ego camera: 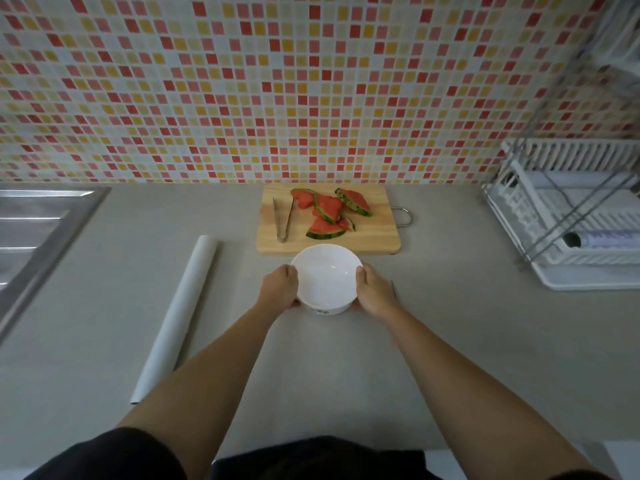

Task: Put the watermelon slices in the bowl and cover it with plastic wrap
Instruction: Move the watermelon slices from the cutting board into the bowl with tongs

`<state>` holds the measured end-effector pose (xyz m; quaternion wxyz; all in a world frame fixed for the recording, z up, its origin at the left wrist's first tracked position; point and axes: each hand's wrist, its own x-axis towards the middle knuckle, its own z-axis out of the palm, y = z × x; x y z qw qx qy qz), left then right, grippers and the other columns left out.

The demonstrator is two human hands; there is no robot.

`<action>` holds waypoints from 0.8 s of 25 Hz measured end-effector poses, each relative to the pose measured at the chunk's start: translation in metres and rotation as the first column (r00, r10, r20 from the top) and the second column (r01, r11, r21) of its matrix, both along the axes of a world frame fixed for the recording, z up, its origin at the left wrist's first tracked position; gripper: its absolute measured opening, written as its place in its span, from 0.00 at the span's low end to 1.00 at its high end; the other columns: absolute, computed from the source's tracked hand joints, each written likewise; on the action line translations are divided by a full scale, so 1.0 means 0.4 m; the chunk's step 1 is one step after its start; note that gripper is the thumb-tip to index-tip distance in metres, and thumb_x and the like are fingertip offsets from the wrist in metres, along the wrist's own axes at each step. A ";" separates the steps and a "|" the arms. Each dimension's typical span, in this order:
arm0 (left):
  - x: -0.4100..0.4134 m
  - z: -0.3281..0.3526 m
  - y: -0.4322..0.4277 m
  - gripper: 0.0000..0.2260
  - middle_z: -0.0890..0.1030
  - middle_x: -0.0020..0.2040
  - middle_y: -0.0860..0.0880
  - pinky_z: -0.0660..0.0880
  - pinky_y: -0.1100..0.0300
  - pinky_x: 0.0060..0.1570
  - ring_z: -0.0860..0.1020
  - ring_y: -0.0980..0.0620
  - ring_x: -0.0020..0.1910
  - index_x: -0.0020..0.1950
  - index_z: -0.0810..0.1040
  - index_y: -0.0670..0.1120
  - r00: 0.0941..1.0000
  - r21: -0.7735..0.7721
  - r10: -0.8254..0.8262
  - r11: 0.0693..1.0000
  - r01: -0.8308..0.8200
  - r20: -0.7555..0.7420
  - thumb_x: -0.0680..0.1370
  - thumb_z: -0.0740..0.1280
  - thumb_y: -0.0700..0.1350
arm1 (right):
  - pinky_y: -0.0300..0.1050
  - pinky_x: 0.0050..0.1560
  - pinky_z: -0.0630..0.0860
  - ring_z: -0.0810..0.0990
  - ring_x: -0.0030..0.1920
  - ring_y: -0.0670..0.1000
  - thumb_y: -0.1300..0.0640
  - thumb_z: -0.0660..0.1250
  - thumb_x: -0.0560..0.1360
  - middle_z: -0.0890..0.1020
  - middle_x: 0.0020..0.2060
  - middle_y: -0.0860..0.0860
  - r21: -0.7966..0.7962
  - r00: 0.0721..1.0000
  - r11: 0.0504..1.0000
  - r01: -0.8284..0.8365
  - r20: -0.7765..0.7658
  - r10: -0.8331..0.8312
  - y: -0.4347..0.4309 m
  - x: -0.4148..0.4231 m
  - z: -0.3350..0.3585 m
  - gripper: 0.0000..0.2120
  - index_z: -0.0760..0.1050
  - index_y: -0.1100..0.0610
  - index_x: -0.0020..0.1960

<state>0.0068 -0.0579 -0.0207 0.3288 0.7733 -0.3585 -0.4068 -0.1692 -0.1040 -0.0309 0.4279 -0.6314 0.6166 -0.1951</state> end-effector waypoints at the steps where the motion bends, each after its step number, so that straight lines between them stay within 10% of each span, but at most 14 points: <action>1: 0.003 0.003 -0.015 0.18 0.78 0.52 0.39 0.81 0.51 0.39 0.81 0.41 0.43 0.62 0.74 0.41 1.000 0.007 0.005 1.000 -0.005 -0.007 0.81 0.51 0.47 | 0.43 0.46 0.73 0.76 0.55 0.58 0.48 0.47 0.80 0.77 0.58 0.57 -0.001 0.999 1.000 -0.013 -0.041 0.013 -0.015 0.002 0.001 0.20 0.68 0.53 0.66; 10: 0.042 -0.022 -0.083 0.15 0.79 0.46 0.44 0.76 0.58 0.33 0.81 0.44 0.38 0.55 0.76 0.46 0.999 0.049 -0.031 0.998 0.032 -0.036 0.80 0.53 0.51 | 0.51 0.56 0.72 0.75 0.58 0.59 0.43 0.47 0.79 0.78 0.58 0.56 0.041 0.998 0.998 0.042 -0.057 -0.040 -0.084 0.008 -0.040 0.23 0.70 0.53 0.65; 15: 0.126 -0.023 -0.181 0.18 0.79 0.54 0.38 0.70 0.53 0.47 0.77 0.39 0.50 0.58 0.74 0.39 0.919 -0.049 0.002 0.999 0.019 0.395 0.80 0.57 0.52 | 0.48 0.52 0.70 0.76 0.55 0.57 0.45 0.48 0.78 0.80 0.55 0.54 -0.016 0.992 0.994 0.106 -0.069 -0.107 -0.091 0.014 -0.060 0.21 0.73 0.51 0.61; 20: 0.129 -0.033 -0.325 0.25 0.72 0.63 0.37 0.67 0.49 0.59 0.69 0.39 0.61 0.68 0.66 0.36 0.708 0.238 -0.242 0.965 0.107 0.663 0.81 0.55 0.54 | 0.50 0.52 0.73 0.78 0.51 0.58 0.46 0.50 0.78 0.82 0.50 0.55 -0.066 0.991 0.989 0.133 -0.024 -0.135 -0.095 0.012 -0.084 0.20 0.76 0.52 0.57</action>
